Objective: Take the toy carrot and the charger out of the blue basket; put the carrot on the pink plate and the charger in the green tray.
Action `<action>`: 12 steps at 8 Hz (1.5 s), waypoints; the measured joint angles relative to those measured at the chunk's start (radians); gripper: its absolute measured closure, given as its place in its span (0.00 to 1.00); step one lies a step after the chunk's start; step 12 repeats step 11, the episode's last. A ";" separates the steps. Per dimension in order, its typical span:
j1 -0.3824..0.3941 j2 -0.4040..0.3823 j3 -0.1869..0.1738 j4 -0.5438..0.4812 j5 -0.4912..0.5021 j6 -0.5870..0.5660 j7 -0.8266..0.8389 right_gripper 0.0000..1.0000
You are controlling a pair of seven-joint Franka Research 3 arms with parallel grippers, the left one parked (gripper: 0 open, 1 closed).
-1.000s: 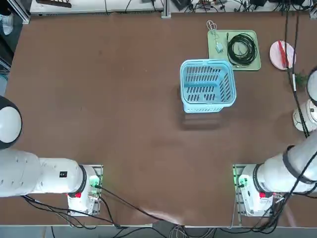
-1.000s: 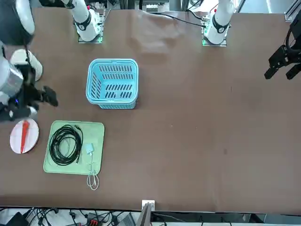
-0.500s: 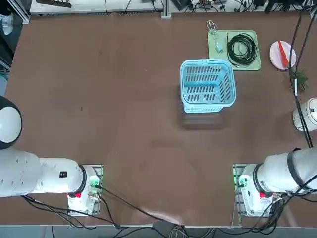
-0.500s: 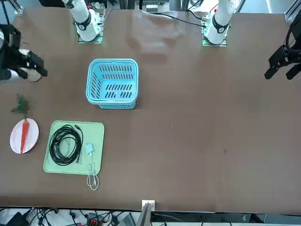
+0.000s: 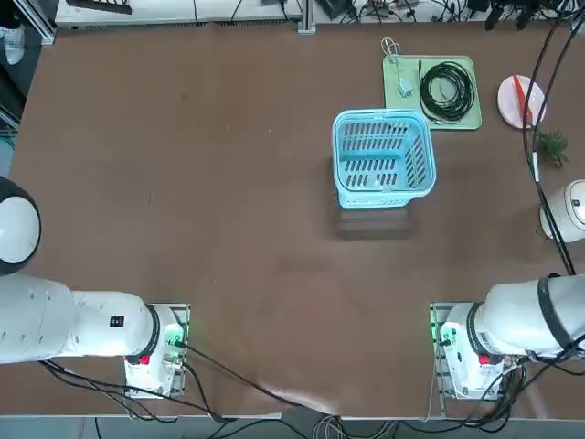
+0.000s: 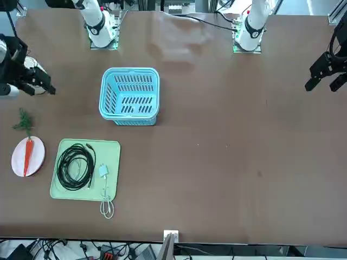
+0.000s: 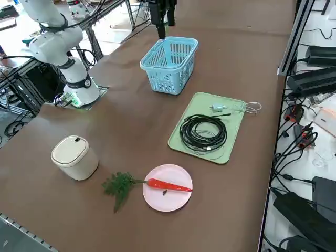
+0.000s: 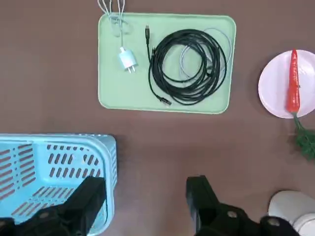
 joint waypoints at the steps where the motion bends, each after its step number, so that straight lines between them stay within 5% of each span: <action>1: 0.000 0.026 0.000 0.033 0.000 0.001 0.004 0.00; 7: 0.006 0.121 0.011 0.083 -0.010 0.001 0.006 0.00; 12: 0.026 0.122 0.017 0.095 -0.017 0.000 0.016 0.00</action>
